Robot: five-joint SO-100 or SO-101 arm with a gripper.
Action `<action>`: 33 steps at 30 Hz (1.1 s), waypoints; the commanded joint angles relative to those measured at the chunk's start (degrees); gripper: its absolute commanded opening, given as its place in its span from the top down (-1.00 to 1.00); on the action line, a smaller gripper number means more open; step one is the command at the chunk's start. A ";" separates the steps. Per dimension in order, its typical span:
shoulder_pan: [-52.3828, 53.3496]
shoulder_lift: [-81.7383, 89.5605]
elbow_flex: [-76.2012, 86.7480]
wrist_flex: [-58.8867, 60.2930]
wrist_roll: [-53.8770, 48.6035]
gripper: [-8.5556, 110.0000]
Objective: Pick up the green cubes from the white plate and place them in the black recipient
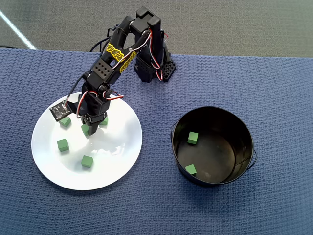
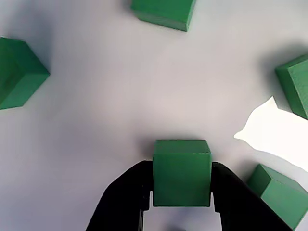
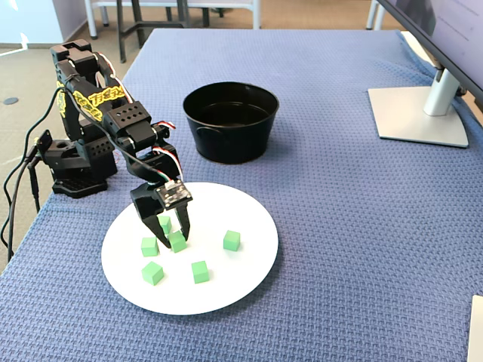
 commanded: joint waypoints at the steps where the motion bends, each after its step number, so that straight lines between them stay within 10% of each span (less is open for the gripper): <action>1: -1.58 5.71 -1.14 0.97 6.06 0.86; 18: -33.93 41.92 -12.74 34.89 52.47 0.86; 33: -63.37 15.82 -24.35 30.06 73.39 0.86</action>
